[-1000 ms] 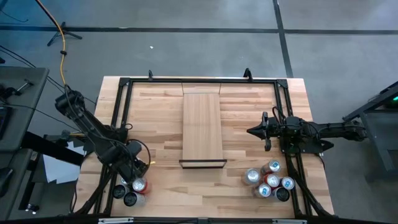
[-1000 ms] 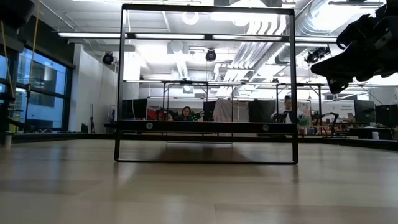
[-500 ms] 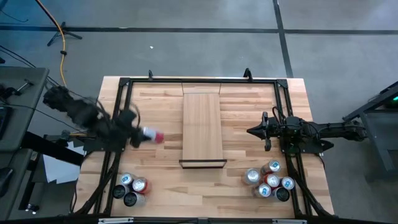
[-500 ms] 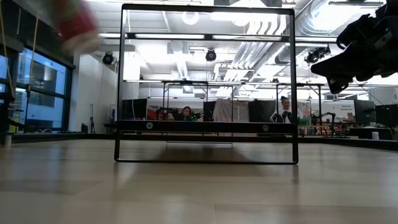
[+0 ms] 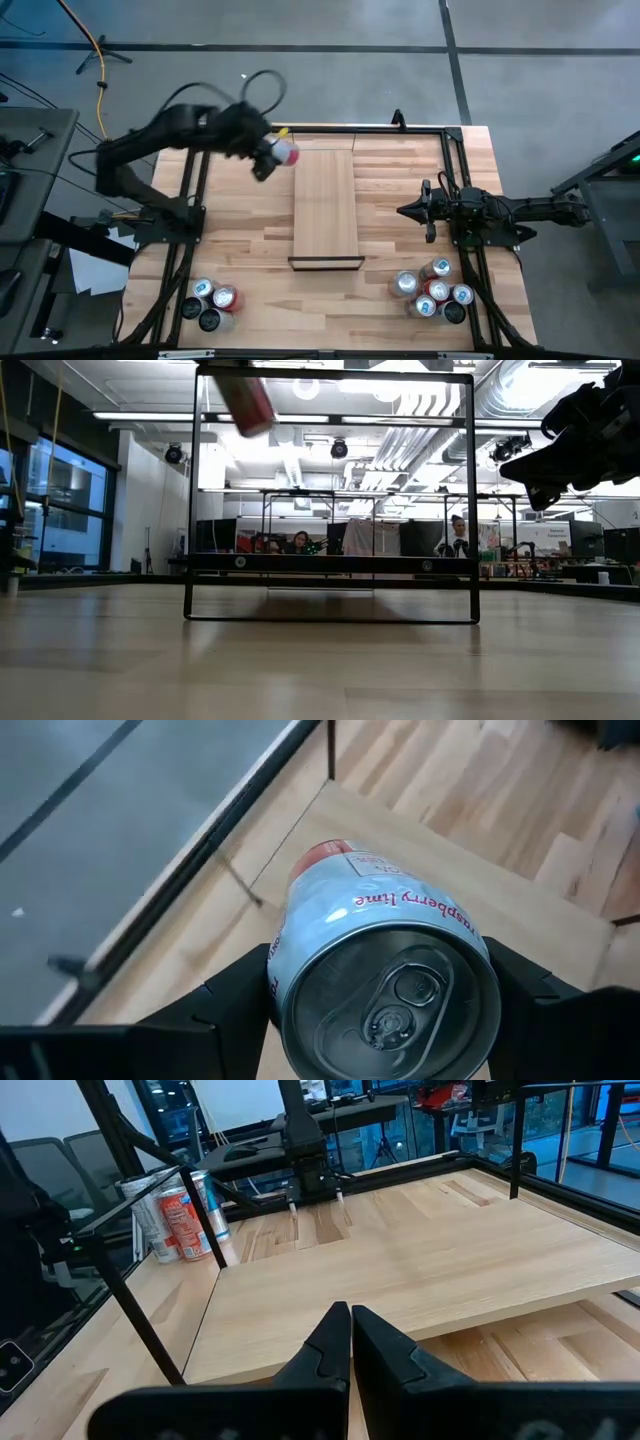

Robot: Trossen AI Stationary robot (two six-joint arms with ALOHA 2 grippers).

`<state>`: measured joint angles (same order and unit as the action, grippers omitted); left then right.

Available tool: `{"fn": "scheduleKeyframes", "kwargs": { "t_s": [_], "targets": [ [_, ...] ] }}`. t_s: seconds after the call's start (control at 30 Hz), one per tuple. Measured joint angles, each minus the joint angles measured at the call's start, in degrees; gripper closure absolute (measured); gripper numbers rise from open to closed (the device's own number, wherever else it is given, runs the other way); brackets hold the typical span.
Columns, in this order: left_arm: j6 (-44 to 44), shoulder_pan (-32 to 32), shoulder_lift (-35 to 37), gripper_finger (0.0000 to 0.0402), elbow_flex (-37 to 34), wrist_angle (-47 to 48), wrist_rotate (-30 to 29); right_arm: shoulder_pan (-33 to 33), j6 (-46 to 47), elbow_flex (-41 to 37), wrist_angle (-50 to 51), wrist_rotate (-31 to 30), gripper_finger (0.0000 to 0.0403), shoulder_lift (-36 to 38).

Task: Place canned beverage on shelf
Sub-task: Put the pink soda can on the shelf

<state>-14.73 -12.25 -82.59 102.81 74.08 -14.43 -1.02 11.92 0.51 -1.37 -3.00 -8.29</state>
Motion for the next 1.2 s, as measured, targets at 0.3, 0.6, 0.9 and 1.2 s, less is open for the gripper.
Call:
{"fn": "scheduleKeyframes", "kwargs": {
  "t_s": [0.3, 0.6, 0.9, 1.2],
  "targets": [
    [13.26, -6.13, -15.03, 0.0176, 2.39, -1.46, 9.99, 0.0, 0.0, 0.0, 0.0, 0.02, 0.0402, 0.0],
    [17.21, -8.53, -25.63, 0.0175, 2.39, -0.67, 12.73, 0.02, -0.02, 0.0, 0.0, 0.02, 0.0402, 0.02],
    [20.06, -8.53, -29.61, 0.0174, 2.39, -0.76, 12.76, 0.01, 0.0, 0.0, 0.0, 0.01, 0.0402, 0.01],
    [20.99, -8.53, -30.38, 0.0174, 2.35, -2.44, 12.64, 0.0, 0.0, 0.0, 0.0, 0.0, 0.0402, 0.01]
  ]
}}
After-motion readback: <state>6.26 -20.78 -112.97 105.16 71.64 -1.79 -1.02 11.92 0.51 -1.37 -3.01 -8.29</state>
